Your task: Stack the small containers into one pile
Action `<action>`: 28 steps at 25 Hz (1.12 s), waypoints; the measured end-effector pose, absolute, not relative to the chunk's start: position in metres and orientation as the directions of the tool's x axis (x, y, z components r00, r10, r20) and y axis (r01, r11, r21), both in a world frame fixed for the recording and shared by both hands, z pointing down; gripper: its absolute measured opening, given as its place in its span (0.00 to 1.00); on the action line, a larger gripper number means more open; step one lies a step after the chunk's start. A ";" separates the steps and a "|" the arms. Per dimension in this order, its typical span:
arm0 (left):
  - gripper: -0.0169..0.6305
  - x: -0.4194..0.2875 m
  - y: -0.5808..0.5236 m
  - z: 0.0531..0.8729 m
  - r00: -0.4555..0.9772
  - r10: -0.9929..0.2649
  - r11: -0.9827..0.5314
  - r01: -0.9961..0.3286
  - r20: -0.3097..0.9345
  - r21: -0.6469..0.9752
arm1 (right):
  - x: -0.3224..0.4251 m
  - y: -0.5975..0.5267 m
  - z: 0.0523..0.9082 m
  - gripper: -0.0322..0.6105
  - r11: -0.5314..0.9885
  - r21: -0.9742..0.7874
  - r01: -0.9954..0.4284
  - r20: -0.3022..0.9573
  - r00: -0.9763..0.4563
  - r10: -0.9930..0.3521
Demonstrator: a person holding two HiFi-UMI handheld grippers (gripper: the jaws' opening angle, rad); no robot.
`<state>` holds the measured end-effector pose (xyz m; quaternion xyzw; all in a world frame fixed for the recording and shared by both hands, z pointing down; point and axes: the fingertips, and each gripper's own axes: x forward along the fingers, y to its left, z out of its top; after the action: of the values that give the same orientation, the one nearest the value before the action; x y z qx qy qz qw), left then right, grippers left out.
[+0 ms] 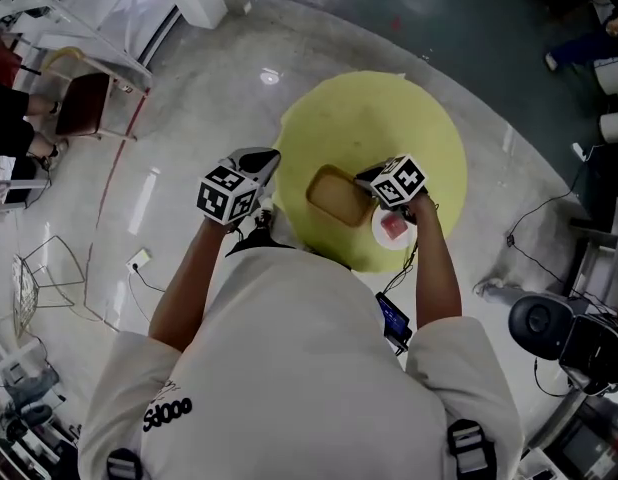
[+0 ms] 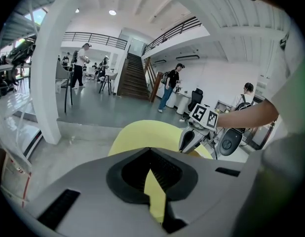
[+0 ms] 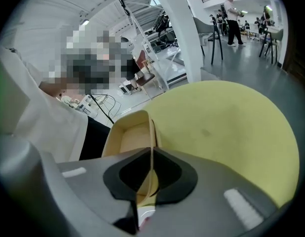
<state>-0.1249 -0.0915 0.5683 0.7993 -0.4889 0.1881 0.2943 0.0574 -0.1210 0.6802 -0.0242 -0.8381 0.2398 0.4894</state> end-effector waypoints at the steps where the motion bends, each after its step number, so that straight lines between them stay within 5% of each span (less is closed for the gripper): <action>1: 0.04 -0.126 -0.090 0.570 0.448 -0.671 -0.344 -0.894 0.591 0.287 | 0.054 -0.121 0.682 0.09 0.894 -0.410 -0.182 0.814 -0.515 0.268; 20: 0.04 -0.122 -0.089 0.581 0.469 -0.650 -0.359 -0.883 0.598 0.303 | 0.046 -0.124 0.701 0.16 0.910 -0.333 -0.249 0.851 -0.495 0.176; 28: 0.04 -0.123 -0.107 0.576 0.497 -0.655 -0.440 -0.863 0.569 0.247 | 0.064 -0.153 0.671 0.13 0.865 -0.221 -0.450 0.827 -0.557 -0.077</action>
<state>-0.1228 -0.1072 0.5759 0.8248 -0.4603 0.1996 0.2609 0.0635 -0.1535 0.6713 0.1537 -0.8571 0.2090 0.4450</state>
